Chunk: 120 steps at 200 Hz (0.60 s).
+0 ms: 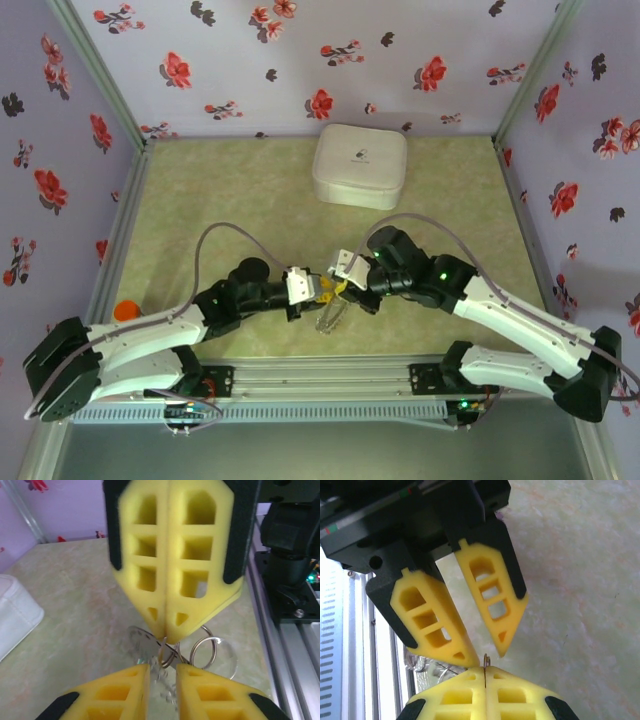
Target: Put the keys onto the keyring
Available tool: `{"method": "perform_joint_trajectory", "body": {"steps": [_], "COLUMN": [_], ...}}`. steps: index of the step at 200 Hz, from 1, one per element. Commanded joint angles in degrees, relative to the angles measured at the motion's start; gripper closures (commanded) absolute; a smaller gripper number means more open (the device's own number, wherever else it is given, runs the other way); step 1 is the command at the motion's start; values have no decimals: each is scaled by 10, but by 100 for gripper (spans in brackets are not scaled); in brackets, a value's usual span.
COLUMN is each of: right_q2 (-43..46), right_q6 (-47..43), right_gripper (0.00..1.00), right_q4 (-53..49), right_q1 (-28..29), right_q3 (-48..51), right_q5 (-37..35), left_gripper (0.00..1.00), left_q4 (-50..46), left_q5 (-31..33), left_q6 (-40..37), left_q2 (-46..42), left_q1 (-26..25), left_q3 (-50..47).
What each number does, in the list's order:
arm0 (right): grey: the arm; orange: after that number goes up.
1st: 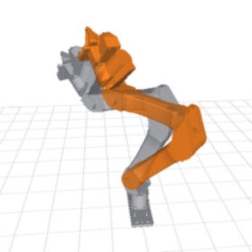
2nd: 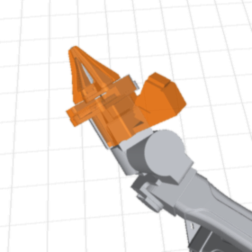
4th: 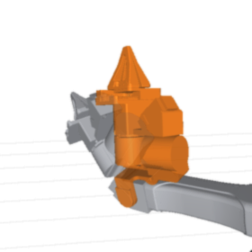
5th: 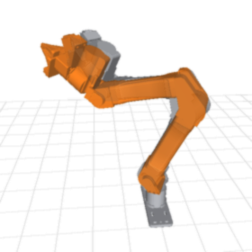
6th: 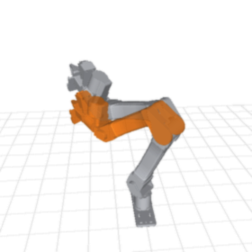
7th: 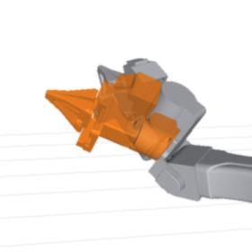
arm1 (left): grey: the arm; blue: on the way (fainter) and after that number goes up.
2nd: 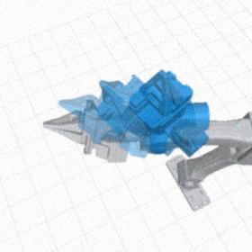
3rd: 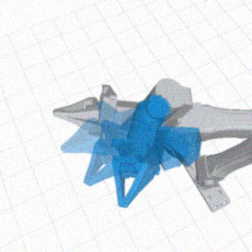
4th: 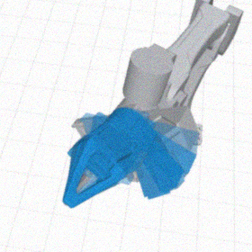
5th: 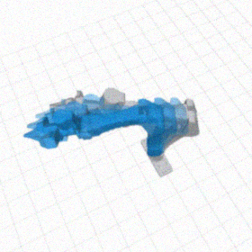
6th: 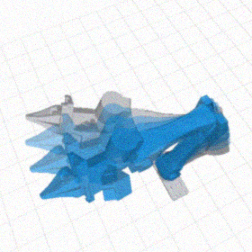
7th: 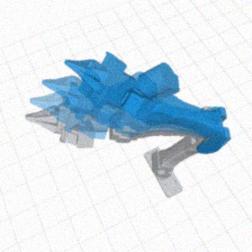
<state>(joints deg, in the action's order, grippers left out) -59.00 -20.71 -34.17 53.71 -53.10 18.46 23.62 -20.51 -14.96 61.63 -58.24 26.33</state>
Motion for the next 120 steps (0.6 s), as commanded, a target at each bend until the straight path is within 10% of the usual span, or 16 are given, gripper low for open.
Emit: {"method": "perform_joint_trajectory", "body": {"steps": [1,120], "right_q2": [0,-11], "right_q6": [-24,-59], "right_gripper": [100,100], "right_q4": [22,-20], "right_q1": [8,37], "right_q3": [-21,-20], "right_q5": [-1,-13], "left_gripper": [78,78], "left_q4": [30,35], "left_q5": [-37,-37], "left_q6": [18,14], "left_q2": [12,17], "left_q1": [-6,-7], "left_q3": [-11,-12]}}
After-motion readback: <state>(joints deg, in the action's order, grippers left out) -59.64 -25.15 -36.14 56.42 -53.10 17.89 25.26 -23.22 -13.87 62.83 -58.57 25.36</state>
